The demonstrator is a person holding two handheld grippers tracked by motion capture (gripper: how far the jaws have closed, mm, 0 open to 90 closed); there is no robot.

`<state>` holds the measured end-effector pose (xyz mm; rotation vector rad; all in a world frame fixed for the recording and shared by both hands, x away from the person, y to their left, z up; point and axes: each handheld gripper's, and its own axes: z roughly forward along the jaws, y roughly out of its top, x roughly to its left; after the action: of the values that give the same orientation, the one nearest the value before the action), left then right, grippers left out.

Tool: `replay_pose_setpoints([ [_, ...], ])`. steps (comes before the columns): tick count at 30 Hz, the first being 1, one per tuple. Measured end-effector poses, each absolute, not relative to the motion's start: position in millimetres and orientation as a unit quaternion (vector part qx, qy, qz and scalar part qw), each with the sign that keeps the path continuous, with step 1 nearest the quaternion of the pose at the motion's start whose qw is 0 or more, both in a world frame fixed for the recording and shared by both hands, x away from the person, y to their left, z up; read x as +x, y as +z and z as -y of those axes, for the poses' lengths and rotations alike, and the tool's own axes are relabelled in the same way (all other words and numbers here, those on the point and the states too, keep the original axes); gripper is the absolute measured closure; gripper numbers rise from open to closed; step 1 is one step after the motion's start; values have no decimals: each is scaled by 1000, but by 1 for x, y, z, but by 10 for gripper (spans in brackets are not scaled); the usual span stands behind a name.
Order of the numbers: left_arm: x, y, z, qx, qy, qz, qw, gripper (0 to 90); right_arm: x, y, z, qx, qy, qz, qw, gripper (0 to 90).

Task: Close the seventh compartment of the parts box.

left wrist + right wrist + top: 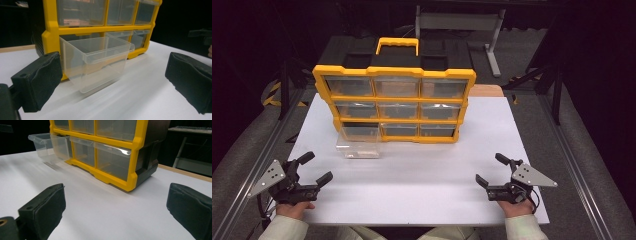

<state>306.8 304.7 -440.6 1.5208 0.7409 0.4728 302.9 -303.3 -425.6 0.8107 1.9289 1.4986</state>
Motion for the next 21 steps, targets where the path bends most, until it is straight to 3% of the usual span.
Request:
replay_pose_setpoints([
  [21,336,-414,-255,681,200,-263,653,35,305,-429,300,299,550,-730,273,32],
])
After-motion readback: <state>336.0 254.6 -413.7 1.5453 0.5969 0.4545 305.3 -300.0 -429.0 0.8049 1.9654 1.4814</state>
